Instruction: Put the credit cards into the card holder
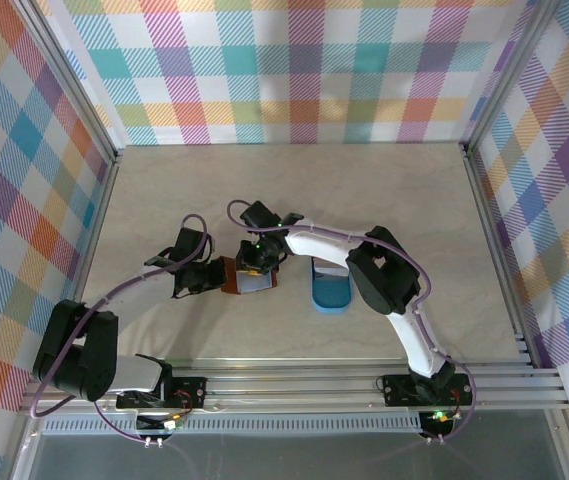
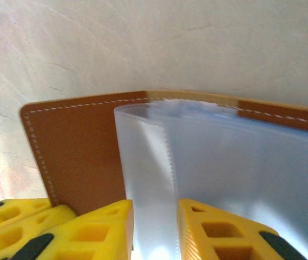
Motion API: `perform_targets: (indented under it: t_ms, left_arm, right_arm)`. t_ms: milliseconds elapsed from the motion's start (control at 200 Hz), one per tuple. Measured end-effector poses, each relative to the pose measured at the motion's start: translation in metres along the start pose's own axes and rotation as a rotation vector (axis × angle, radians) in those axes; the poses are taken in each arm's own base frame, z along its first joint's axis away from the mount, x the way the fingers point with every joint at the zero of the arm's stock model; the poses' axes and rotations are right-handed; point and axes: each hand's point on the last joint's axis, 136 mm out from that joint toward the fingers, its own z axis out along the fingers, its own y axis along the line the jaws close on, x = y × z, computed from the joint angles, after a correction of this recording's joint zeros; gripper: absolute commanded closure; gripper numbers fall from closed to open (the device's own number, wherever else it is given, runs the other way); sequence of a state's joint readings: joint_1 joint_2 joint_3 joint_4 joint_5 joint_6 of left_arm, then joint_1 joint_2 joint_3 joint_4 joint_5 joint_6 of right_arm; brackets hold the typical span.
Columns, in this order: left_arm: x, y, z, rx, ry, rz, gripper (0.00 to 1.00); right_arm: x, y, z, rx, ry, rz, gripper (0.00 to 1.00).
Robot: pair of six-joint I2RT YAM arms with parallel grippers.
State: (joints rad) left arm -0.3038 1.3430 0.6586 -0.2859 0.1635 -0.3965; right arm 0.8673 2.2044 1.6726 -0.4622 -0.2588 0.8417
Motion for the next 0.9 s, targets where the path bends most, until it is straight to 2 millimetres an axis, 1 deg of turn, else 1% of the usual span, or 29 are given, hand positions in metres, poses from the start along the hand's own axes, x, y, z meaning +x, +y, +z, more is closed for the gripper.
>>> perform_targets:
  t_ms: [140,295,380,555,715,900]
  left_arm:
    - [-0.002,-0.001,0.001,0.0,0.0,0.0,0.99]
    - [-0.005,-0.003,0.001,0.006,-0.01,0.002,0.99]
    - [-0.007,-0.004,0.002,0.009,-0.016,0.003,0.98]
    - [-0.007,-0.003,0.005,0.007,-0.012,0.0,0.99]
    - [-0.009,-0.003,0.004,0.001,-0.018,0.0,0.98]
    - [-0.018,-0.008,-0.006,0.013,-0.06,0.005,0.93]
  right_arm:
    - [0.001,0.003,0.002,-0.026,0.006,0.003,0.72]
    - [0.003,0.005,0.005,-0.05,0.011,0.002,0.65]
    - [0.002,0.008,0.006,-0.071,0.011,-0.007,0.63]
    - [0.002,0.013,0.007,-0.102,0.007,-0.02,0.63]
    - [0.001,0.013,0.007,-0.102,0.005,-0.021,0.63]
    - [0.001,0.011,0.008,-0.091,0.001,-0.017,0.63]
